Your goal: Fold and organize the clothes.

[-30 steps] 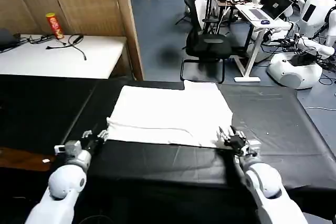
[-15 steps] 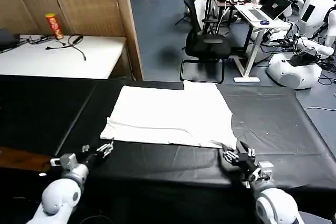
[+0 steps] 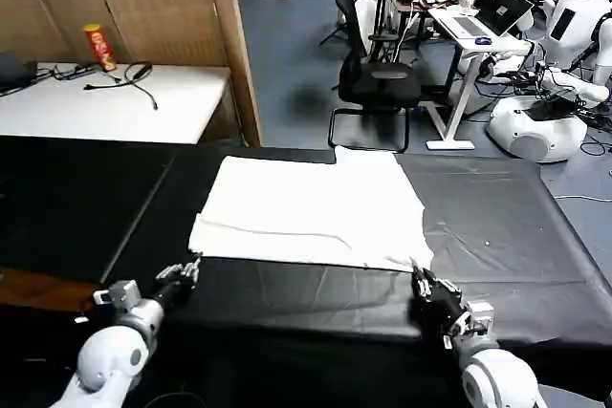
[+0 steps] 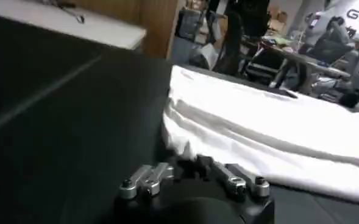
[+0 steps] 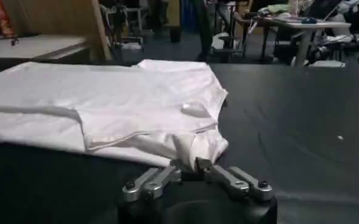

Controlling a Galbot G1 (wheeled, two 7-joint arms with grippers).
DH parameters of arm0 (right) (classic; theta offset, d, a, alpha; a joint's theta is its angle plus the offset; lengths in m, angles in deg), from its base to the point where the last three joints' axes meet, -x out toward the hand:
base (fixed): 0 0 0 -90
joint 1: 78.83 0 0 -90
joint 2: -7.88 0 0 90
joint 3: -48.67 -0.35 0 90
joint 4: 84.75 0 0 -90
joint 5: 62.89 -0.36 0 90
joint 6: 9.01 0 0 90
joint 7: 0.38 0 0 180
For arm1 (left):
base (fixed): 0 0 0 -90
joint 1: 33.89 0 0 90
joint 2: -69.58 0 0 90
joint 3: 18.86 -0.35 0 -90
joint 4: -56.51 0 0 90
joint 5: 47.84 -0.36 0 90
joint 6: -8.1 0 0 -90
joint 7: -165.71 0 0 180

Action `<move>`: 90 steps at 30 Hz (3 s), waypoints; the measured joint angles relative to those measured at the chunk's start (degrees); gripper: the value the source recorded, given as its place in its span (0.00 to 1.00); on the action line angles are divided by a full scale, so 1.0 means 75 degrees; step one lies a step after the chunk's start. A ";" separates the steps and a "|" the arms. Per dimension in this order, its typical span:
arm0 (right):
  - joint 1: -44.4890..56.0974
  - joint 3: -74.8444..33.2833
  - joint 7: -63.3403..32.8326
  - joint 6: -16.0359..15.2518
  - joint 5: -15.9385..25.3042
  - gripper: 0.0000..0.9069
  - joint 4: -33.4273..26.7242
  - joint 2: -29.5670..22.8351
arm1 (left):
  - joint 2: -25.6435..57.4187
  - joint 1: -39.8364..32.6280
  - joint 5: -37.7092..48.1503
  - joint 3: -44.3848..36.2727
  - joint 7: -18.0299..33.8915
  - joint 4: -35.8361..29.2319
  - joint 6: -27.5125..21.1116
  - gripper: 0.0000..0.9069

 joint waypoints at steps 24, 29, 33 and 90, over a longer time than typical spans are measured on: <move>0.2619 -0.0918 -0.0568 -0.1198 0.0014 0.97 0.2394 0.0128 | 0.0945 0.3164 -0.0666 0.0803 0.0866 -0.2779 -0.0662 0.97; 0.3095 -0.1076 -0.0623 -0.1518 0.0218 0.97 0.2849 0.0076 | 0.0904 0.3521 -0.0597 0.0978 0.1076 -0.3098 -0.0938 0.97; 0.3022 -0.1259 -0.0299 -0.0972 -0.0211 0.97 0.3024 0.0158 | 0.0912 0.3733 -0.0531 0.1141 0.1124 -0.3365 -0.1321 0.97; -0.7672 0.2260 0.0056 -0.0990 -0.0348 0.97 -0.6908 -0.1143 | 0.0559 -0.6109 0.0290 -0.2882 -0.0391 0.4794 -0.1713 0.77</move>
